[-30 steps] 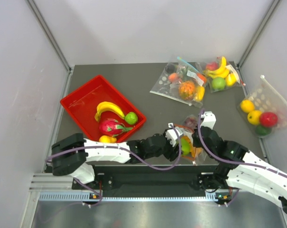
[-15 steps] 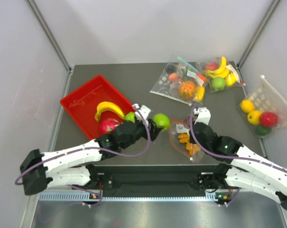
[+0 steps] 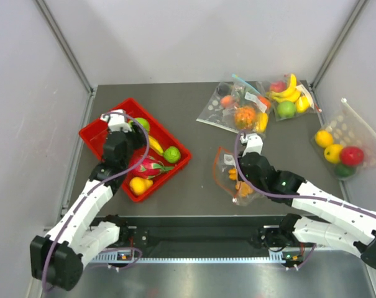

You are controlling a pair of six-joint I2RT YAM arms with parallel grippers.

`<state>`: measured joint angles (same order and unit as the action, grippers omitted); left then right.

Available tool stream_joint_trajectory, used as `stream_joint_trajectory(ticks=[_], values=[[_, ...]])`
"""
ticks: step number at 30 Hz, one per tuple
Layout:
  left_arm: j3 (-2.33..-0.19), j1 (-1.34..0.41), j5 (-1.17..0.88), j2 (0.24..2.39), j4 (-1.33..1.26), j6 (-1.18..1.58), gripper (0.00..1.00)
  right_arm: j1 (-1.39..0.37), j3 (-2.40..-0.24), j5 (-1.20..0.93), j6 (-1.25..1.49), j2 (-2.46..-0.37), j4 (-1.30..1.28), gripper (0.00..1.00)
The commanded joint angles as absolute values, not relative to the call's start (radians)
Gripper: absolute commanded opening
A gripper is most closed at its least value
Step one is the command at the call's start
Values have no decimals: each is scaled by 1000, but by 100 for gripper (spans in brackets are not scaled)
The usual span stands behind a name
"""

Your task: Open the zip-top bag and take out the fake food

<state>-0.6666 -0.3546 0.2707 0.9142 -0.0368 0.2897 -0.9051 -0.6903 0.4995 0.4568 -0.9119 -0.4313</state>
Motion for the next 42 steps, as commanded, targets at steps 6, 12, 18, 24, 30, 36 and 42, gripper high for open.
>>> stream_joint_trajectory(ticks=[6, 12, 18, 24, 30, 36, 42], values=[[-617, -48, 327, 974, -44, 319, 20, -867, -727, 457, 423, -874, -367, 0], [-637, -6, 318, 1072, -46, 314, 55, -856, -706, 446, 423, -838, -379, 0], [-638, -6, 301, 1057, -46, 304, 87, -850, -695, 445, 423, -807, -394, 0], [-640, -14, 227, 990, -37, 291, 93, -845, -699, 430, 420, -813, -393, 0], [-658, -269, 308, 950, -46, 215, 94, -847, -706, 426, 416, -821, -385, 0], [-698, -587, 284, 960, -123, 164, 94, -845, -690, 420, 431, -801, -388, 0], [-776, -843, 218, 1060, -176, 178, 94, -845, -672, 420, 451, -778, -399, 0]])
